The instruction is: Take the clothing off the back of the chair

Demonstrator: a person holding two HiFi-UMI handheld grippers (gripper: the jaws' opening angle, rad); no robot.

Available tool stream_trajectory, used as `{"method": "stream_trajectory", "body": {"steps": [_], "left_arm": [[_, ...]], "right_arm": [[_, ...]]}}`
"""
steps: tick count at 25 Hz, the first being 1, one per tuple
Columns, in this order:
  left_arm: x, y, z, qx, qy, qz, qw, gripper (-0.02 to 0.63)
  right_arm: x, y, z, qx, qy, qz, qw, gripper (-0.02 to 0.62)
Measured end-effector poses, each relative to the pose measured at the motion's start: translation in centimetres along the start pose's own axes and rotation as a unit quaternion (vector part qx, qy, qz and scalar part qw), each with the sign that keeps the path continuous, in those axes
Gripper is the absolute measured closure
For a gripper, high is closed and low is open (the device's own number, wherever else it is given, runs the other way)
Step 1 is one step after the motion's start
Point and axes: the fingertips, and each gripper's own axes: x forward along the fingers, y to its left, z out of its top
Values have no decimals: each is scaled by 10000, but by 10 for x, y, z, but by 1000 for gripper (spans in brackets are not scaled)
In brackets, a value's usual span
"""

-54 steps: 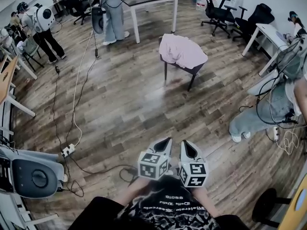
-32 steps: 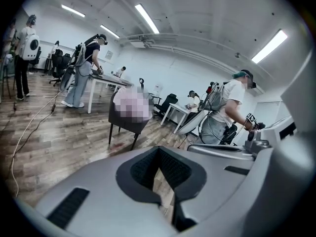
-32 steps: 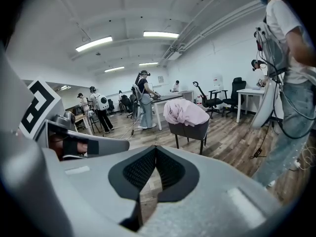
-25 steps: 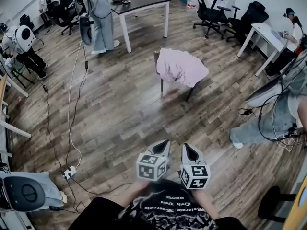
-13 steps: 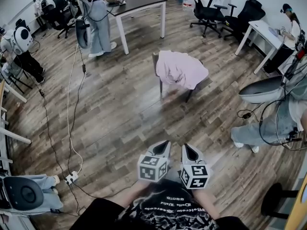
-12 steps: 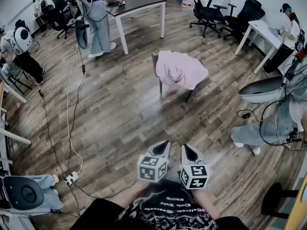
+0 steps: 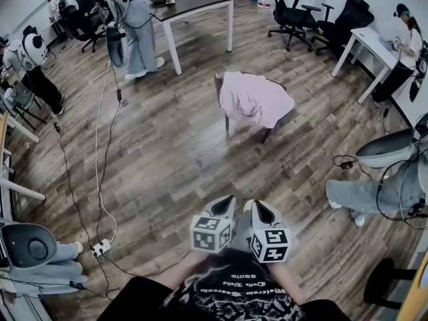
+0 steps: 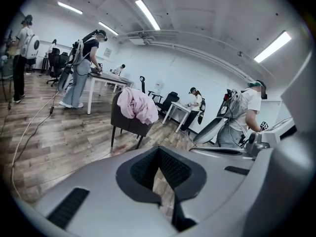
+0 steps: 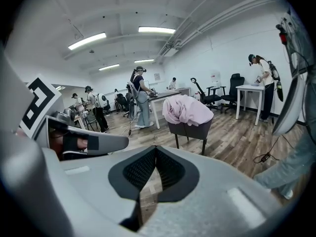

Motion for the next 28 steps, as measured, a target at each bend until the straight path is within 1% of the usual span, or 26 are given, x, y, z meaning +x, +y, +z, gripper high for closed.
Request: {"method": "stream_trajectory", "body": {"steps": [6,14,19,23,28], "left_arm": [[16,8,17,-116,-5,71,9999,606],[55,11,29,-255,116,263,9993,606],[79,16,45,-360,140,399,9985,606],[101,14,59,-447,98,361,9983,606],[127,13,77,-489,30,400,9980,606]], "right_arm": [[18,-12,18,-29,9,89,10000,594],[47,-48,35,7,96,225,9997,594],[69,-69,49,67,144,353,9993,594],[86,-87,58,153,250,491,9984,594],[105,-109,74,224,216,562,9979,594]]}}
